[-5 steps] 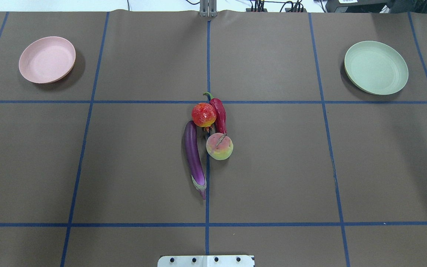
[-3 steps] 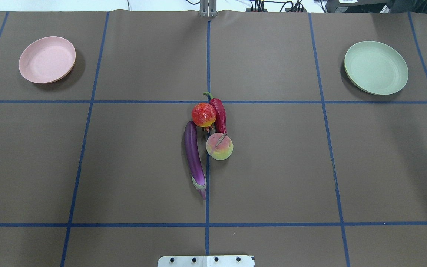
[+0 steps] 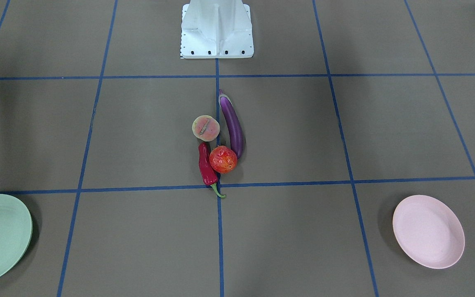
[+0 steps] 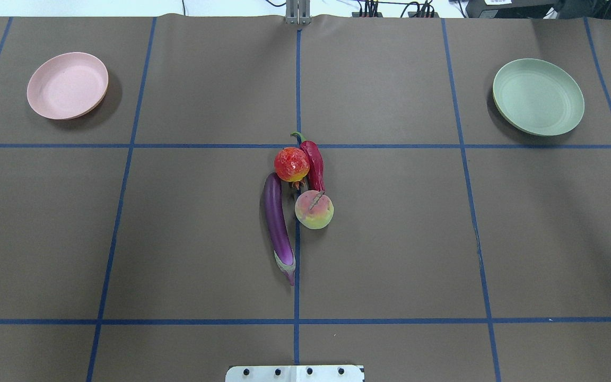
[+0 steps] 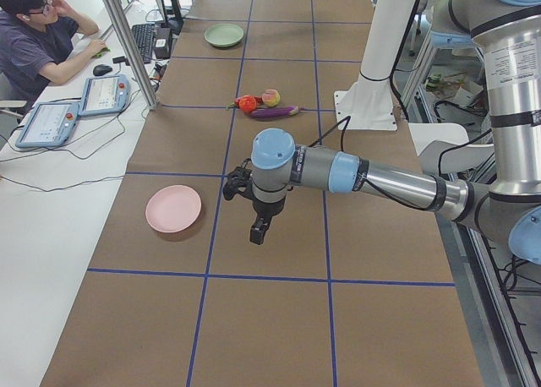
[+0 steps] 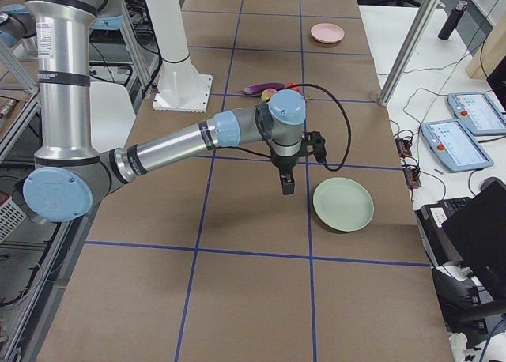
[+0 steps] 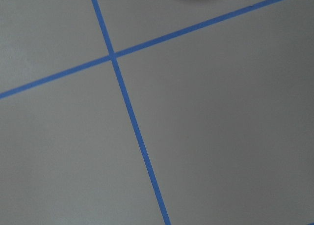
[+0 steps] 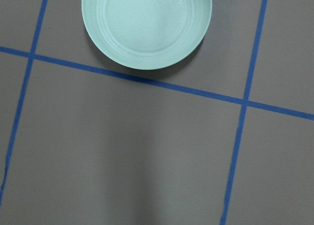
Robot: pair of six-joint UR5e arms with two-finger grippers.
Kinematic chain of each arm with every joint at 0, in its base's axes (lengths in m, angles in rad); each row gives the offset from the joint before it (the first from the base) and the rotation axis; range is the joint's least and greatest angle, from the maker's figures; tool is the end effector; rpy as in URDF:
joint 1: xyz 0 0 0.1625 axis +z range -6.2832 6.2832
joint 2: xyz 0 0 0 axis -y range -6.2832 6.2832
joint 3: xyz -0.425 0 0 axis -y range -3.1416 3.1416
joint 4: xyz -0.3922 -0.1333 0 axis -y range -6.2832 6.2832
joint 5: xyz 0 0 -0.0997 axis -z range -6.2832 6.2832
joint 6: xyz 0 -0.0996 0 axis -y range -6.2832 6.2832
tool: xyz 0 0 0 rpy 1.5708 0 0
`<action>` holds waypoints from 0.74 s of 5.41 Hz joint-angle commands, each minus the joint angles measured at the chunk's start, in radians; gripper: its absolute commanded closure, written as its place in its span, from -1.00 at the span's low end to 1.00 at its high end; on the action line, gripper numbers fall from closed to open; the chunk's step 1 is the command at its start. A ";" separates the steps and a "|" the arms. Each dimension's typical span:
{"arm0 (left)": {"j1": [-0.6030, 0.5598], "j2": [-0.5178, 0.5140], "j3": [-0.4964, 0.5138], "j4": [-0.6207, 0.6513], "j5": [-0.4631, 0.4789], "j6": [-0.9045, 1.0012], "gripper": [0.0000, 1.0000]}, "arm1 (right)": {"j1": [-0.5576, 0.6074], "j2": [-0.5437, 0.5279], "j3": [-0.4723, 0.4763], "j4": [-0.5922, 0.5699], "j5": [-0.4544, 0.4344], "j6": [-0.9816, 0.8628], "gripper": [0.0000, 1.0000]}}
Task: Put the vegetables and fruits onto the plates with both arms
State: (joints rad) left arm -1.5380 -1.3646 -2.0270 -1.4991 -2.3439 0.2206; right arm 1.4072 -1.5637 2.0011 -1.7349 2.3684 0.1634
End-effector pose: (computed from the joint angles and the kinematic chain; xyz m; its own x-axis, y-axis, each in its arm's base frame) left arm -0.0505 -0.4056 0.5339 0.6870 0.3589 -0.6318 -0.1871 0.9276 0.3235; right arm -0.0159 -0.4769 0.4614 0.6744 -0.1457 0.7239 0.0478 0.9869 0.1542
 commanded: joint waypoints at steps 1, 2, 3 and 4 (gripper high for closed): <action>0.001 -0.028 0.010 -0.085 0.000 -0.003 -1.00 | -0.136 0.104 0.044 0.000 -0.001 0.285 -1.00; 0.001 -0.030 0.010 -0.095 -0.002 -0.001 -1.00 | -0.215 0.184 0.045 0.000 -0.012 0.444 -1.00; 0.001 -0.030 0.011 -0.095 -0.002 -0.001 -1.00 | -0.320 0.264 0.044 -0.002 -0.049 0.661 -1.00; 0.001 -0.030 0.022 -0.096 -0.002 0.000 -1.00 | -0.461 0.346 0.044 -0.002 -0.151 0.882 -1.00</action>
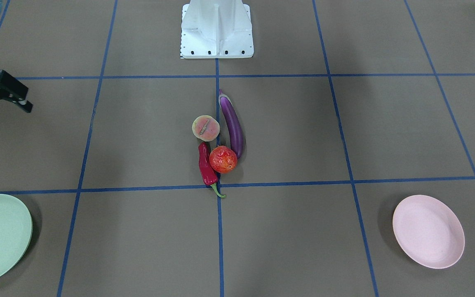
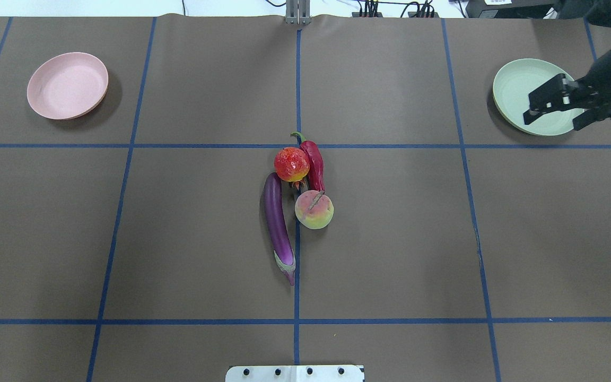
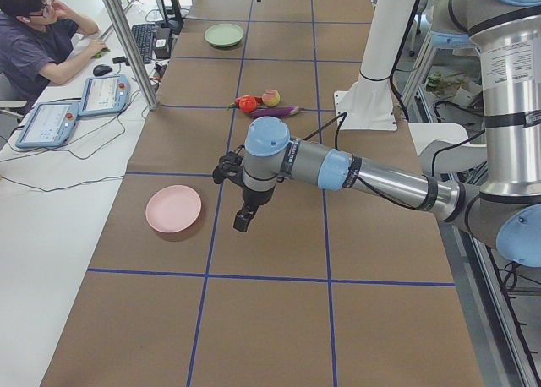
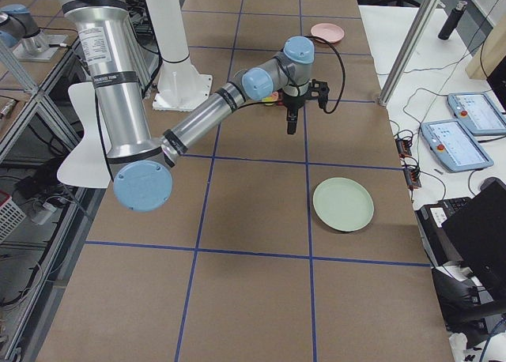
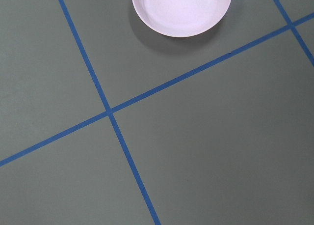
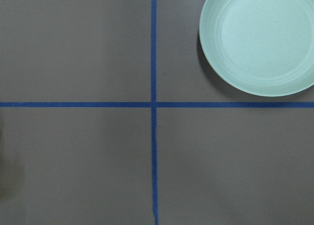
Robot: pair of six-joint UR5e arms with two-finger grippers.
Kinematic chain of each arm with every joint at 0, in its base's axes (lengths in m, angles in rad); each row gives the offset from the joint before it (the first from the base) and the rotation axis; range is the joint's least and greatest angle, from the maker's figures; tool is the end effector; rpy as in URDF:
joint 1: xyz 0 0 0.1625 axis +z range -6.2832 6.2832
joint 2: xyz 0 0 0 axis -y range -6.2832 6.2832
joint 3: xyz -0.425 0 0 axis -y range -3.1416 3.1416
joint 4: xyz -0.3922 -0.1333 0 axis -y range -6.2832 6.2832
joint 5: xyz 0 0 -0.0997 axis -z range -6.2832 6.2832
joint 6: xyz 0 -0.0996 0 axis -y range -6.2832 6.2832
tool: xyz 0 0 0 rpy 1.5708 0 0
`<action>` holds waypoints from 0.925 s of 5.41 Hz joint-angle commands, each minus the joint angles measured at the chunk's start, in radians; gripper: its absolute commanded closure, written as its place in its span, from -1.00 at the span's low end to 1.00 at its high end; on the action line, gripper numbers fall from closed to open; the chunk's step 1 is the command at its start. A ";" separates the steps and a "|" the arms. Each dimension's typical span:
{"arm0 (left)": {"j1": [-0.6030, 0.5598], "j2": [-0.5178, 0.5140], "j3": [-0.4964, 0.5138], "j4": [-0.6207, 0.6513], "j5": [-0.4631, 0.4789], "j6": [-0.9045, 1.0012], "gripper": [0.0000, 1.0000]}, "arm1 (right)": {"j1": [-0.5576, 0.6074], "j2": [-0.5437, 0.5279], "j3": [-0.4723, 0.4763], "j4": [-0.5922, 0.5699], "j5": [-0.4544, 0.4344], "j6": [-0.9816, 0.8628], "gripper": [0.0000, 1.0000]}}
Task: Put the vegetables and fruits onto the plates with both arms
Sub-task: 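Move the right gripper over the peach in the middle of the table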
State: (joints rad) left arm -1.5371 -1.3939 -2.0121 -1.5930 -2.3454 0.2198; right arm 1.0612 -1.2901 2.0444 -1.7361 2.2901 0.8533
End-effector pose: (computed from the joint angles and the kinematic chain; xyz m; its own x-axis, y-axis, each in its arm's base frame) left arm -0.0495 -0.4214 0.5185 0.6836 0.4254 -0.5931 -0.1858 0.8873 0.4222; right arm -0.1985 -0.4940 0.3092 0.6200 0.0955 0.7788 -0.0936 0.9945 -0.0475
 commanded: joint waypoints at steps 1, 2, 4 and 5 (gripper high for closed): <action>0.002 0.001 0.013 -0.002 -0.002 0.001 -1.00 | -0.239 0.124 -0.004 0.000 -0.160 0.337 -1.00; 0.000 0.001 0.013 -0.002 -0.002 0.001 -1.00 | -0.360 0.187 -0.044 0.000 -0.267 0.463 -1.00; 0.002 0.001 0.026 -0.002 -0.002 0.001 -1.00 | -0.485 0.337 -0.209 0.022 -0.390 0.594 -1.00; 0.002 0.001 0.027 -0.002 -0.002 0.001 -1.00 | -0.515 0.345 -0.295 0.173 -0.414 0.666 -1.00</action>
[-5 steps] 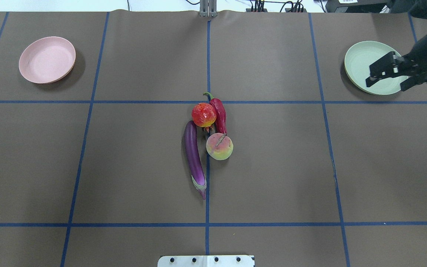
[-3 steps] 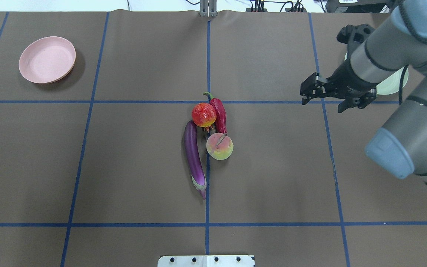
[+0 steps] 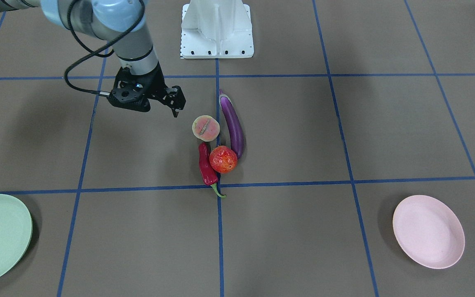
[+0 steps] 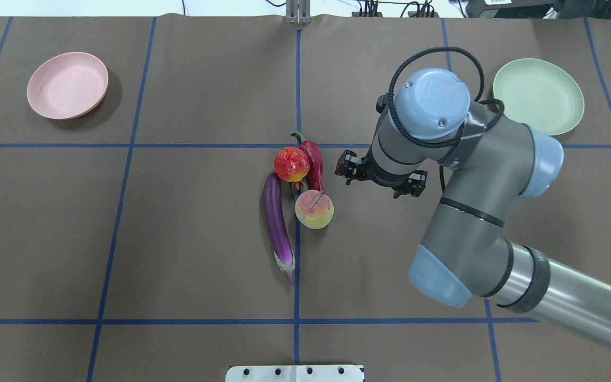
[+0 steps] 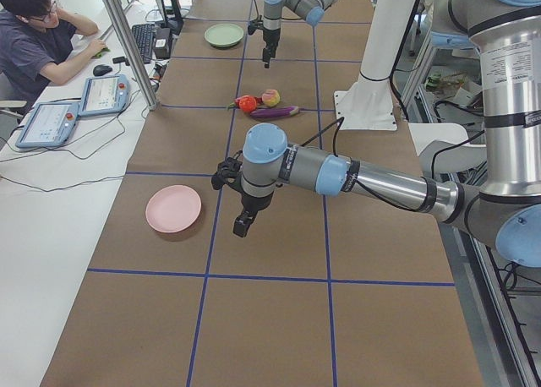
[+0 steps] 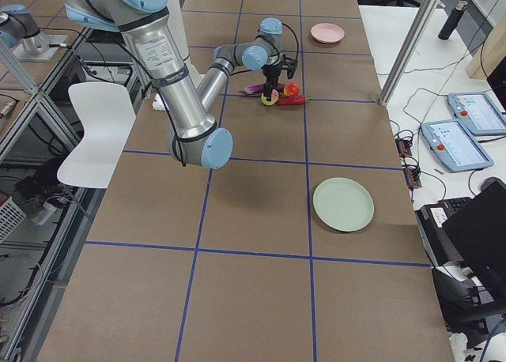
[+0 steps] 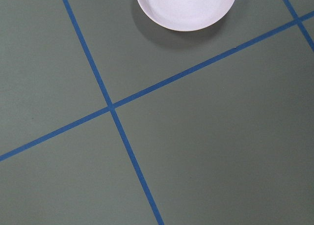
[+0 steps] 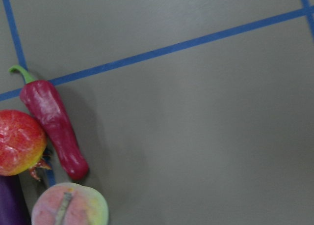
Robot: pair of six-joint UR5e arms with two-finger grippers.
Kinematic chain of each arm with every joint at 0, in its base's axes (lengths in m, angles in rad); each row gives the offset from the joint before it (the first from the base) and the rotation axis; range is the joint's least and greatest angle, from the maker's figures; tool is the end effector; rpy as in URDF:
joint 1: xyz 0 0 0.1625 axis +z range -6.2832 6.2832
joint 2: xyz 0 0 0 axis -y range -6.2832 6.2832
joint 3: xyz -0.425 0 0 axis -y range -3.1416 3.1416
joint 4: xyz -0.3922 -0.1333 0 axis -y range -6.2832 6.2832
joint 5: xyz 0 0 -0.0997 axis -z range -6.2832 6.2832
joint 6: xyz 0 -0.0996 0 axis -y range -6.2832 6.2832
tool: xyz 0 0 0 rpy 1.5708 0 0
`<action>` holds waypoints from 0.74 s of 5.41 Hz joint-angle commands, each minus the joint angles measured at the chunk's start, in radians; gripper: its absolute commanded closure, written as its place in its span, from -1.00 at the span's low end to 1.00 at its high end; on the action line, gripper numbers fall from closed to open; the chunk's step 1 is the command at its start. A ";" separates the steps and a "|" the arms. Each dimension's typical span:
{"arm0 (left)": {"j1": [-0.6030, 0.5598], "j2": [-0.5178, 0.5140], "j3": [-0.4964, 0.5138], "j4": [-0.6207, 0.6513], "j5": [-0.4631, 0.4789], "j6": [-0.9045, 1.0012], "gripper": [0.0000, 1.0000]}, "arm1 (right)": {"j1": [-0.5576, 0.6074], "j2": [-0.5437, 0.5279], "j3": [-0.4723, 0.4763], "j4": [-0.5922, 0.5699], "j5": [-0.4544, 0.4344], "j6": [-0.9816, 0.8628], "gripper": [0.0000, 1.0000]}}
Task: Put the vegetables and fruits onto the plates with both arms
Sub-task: 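Move the right gripper over the peach in the middle of the table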
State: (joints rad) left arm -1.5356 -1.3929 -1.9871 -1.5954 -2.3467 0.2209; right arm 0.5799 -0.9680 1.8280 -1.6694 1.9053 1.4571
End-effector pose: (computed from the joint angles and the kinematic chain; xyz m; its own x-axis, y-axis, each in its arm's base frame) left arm -0.0487 -0.4226 0.5309 0.6823 0.4135 -0.6029 -0.1880 0.8962 0.4019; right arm -0.4752 -0.4315 0.2147 0.6388 0.2904 0.7124 -0.2573 0.9534 -0.1578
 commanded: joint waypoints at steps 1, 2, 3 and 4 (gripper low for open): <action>0.000 0.000 0.002 0.000 0.000 0.000 -1.00 | -0.066 0.076 -0.180 0.159 -0.093 0.083 -1.00; 0.000 0.000 0.004 0.002 0.000 0.000 -1.00 | -0.081 0.128 -0.249 0.160 -0.098 0.107 -1.00; 0.000 0.000 0.004 0.002 0.000 0.002 -1.00 | -0.104 0.135 -0.260 0.158 -0.124 0.111 -1.00; 0.000 0.000 0.007 0.002 0.001 0.000 -1.00 | -0.115 0.135 -0.272 0.155 -0.129 0.111 -1.00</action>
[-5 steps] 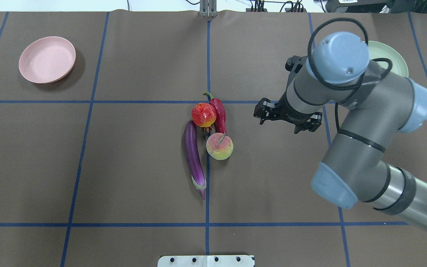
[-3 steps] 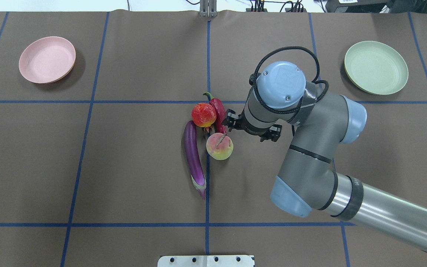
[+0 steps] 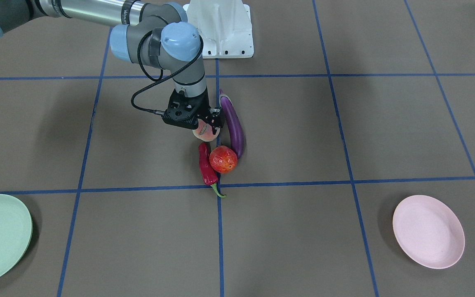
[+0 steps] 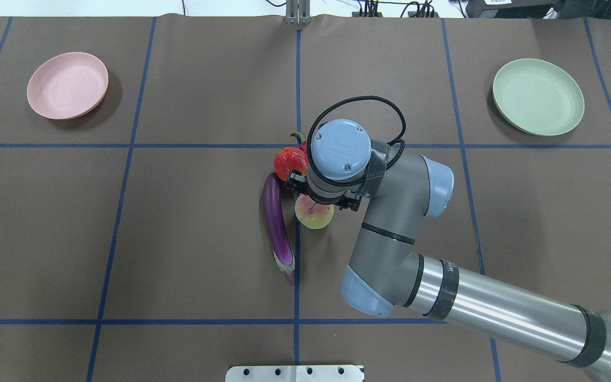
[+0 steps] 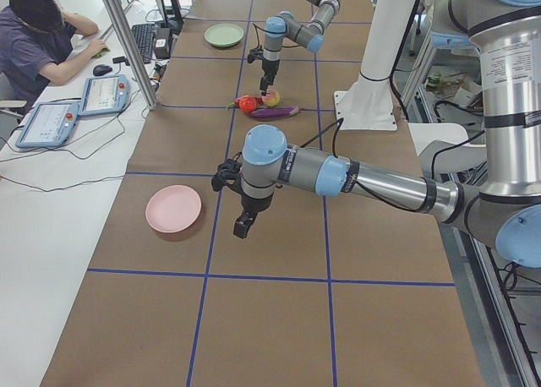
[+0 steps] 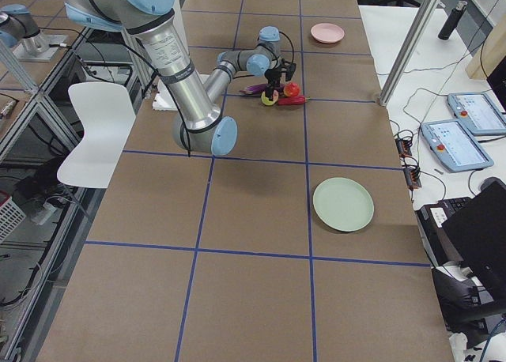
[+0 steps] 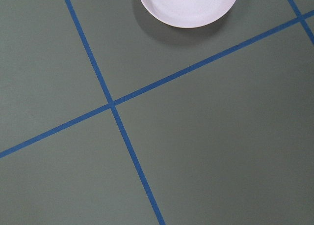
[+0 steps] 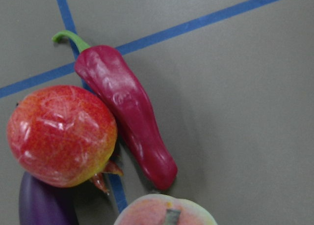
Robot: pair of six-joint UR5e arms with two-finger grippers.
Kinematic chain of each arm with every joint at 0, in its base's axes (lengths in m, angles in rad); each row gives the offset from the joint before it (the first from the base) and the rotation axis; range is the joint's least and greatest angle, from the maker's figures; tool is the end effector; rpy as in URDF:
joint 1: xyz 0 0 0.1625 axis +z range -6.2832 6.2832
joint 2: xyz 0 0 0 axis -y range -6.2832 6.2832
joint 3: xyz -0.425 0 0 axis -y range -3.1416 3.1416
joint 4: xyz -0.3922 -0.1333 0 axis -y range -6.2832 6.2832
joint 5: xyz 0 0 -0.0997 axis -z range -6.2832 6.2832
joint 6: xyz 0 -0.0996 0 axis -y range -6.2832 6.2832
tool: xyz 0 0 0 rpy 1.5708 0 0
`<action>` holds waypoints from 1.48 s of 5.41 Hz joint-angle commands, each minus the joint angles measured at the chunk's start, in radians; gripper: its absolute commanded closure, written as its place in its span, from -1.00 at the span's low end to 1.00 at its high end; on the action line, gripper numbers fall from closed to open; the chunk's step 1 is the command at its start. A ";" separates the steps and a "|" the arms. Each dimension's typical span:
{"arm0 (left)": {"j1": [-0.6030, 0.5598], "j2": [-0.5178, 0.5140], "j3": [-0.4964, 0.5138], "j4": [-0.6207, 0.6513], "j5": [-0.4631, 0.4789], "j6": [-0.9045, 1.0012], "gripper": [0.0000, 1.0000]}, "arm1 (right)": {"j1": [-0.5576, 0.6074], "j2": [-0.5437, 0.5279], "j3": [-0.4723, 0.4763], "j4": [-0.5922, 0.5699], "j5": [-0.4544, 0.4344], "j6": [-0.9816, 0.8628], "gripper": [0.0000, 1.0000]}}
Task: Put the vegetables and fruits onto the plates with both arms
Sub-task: 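Move the right gripper over the peach in the middle of the table, then close the right gripper on the peach and lift it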
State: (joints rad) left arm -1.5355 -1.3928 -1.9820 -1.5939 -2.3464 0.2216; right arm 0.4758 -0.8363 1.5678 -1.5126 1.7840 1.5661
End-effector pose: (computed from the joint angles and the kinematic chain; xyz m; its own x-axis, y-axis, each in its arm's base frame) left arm -0.0487 -0.4228 0.5337 0.6825 0.4101 -0.6050 -0.1888 0.8986 0.3962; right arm -0.5851 -0.4277 0.2137 0.6273 0.3181 0.7108 -0.3112 0.9391 -0.1456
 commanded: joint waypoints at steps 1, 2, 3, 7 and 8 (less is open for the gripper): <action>0.000 0.000 0.005 0.000 -0.001 0.001 -1.00 | -0.028 0.003 -0.021 -0.001 -0.024 0.002 -1.00; 0.000 -0.002 0.009 -0.001 -0.001 0.001 -1.00 | -0.037 0.015 -0.038 -0.001 -0.026 0.002 -1.00; 0.002 -0.002 0.009 0.000 -0.001 0.001 -1.00 | -0.040 0.017 -0.043 -0.003 -0.028 -0.001 -0.94; 0.002 -0.002 0.009 0.000 -0.001 0.001 -1.00 | 0.170 -0.006 0.164 -0.162 0.123 -0.200 1.00; 0.002 -0.002 0.009 0.000 -0.001 0.001 -1.00 | 0.311 -0.044 0.163 -0.158 0.250 -0.412 1.00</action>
State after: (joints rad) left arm -1.5340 -1.3944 -1.9727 -1.5938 -2.3470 0.2224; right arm 0.6676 -0.8522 1.7210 -1.6636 1.9249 1.3222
